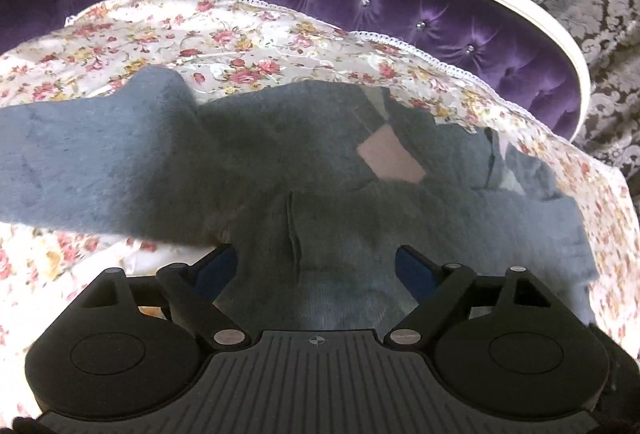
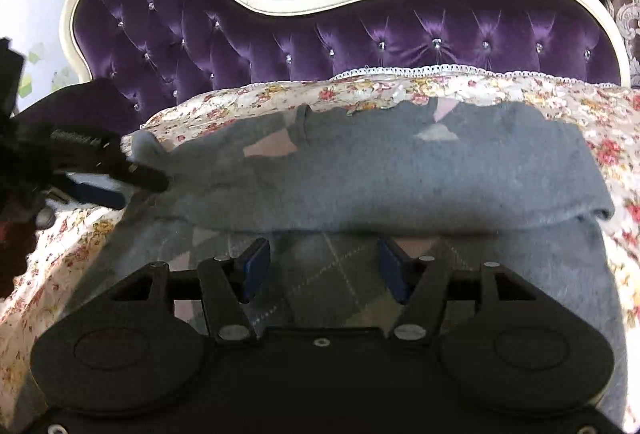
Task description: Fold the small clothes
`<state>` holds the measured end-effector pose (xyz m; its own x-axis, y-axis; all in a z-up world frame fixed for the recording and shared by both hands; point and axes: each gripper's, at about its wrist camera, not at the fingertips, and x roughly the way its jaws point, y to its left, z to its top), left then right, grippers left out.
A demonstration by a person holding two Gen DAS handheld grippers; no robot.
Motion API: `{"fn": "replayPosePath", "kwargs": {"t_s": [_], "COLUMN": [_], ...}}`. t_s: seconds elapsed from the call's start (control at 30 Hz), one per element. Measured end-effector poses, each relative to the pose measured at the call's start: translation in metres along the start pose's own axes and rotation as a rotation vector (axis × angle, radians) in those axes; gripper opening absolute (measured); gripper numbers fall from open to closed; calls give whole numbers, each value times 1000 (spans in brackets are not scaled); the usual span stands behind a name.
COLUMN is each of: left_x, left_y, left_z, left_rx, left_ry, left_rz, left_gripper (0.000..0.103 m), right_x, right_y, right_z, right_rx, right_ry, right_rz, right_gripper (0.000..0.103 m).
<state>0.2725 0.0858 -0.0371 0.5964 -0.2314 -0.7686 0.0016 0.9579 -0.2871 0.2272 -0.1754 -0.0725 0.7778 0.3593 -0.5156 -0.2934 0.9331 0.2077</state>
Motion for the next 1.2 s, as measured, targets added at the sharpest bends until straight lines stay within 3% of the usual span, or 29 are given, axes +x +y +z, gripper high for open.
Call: {"fn": "replayPosePath", "kwargs": {"t_s": [0.17,0.37,0.5,0.53,0.77,1.0,1.03,1.1,1.2], "left_x": [15,14,14,13,-19,-21,-21,-20,-18], "left_y": [2,-11,-22,-24,-15,2,4,7,3], "left_z": [6,5,5,5,7,7,8,11,10], "left_rx": [-32,10,52,59,12,18,17,23,22], "left_ry": [43,9,-28,-44,-182,-194,-194,-151,-115], "left_rz": [-38,-20,7,15,79,169,168,95,42], "left_gripper": [72,43,7,3,1,0,1,3,5], "right_x": [1,0,0,0,-1,-16,-19,-26,-34], "right_y": [-4,-8,-8,-8,-7,-10,-13,-22,-39], "right_z": [-2,-6,-7,-7,-5,6,8,13,20], "right_rx": [22,40,38,37,35,38,43,64,107], "right_ry": [-13,-25,-24,-24,-21,-37,-43,-60,-77], "right_rz": [15,28,28,27,27,21,10,-7,-37], "right_gripper": [65,65,65,66,66,66,70,75,75]}}
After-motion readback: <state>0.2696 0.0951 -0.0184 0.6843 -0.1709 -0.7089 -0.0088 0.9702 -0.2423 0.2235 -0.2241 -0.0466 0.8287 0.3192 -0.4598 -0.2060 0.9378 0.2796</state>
